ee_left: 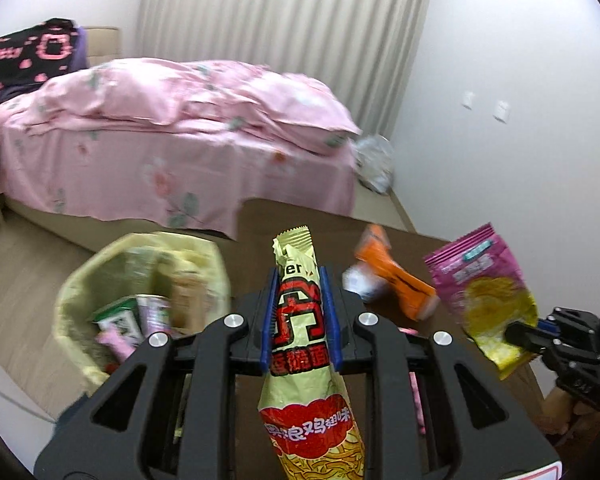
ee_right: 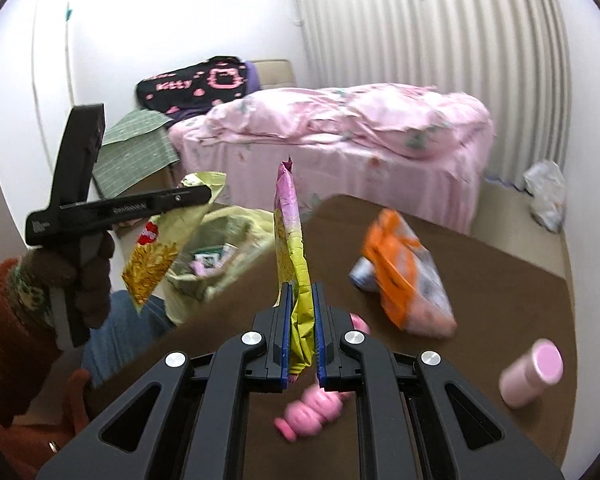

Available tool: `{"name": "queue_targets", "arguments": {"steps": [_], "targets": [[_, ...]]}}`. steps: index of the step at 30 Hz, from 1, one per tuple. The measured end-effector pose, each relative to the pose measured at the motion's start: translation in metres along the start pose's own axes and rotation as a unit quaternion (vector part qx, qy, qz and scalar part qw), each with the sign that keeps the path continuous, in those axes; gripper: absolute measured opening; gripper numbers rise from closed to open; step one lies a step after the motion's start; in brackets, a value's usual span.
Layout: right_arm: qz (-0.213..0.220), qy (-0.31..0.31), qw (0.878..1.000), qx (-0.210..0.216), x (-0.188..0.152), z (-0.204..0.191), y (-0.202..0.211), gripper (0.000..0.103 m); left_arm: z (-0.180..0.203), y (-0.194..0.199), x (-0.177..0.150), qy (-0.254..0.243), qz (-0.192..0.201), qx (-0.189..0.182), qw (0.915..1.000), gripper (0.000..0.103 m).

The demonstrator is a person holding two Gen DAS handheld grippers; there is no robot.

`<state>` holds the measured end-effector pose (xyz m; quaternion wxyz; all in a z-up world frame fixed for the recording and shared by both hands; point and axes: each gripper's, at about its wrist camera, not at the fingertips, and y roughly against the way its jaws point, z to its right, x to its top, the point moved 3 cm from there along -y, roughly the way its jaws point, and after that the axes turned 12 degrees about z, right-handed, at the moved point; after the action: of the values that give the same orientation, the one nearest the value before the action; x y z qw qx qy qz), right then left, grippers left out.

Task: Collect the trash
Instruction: 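Carry the pink-yellow wrapper and gold chip bag to the yellow bag with both tools, then open both tools to drop the wrapper and chip bag into the yellow bag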

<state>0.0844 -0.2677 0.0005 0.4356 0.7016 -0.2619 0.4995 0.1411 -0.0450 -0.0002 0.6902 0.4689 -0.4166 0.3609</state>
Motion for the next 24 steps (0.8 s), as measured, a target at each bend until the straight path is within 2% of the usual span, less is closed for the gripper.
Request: {"name": "queue_targets", "arguments": {"steps": [7, 12, 19, 24], "targets": [[-0.028, 0.006, 0.999, 0.045, 0.030, -0.034, -0.067, 0.010, -0.082, 0.009, 0.010, 0.053, 0.048, 0.069, 0.9950, 0.020], [-0.046, 0.020, 0.996, 0.071, 0.042, -0.062, -0.123, 0.010, -0.140, 0.012, 0.002, 0.113, 0.084, 0.125, 0.9822, 0.020], [-0.097, 0.009, 0.990, 0.102, 0.032, -0.082, -0.207, 0.010, -0.194, -0.014, -0.021, 0.176, 0.084, 0.171, 0.9657, 0.020], [-0.132, -0.005, 0.985, 0.108, 0.018, -0.083, -0.259, 0.010, -0.214, -0.041, -0.027, 0.208, 0.072, 0.169, 0.9607, 0.020]]}}
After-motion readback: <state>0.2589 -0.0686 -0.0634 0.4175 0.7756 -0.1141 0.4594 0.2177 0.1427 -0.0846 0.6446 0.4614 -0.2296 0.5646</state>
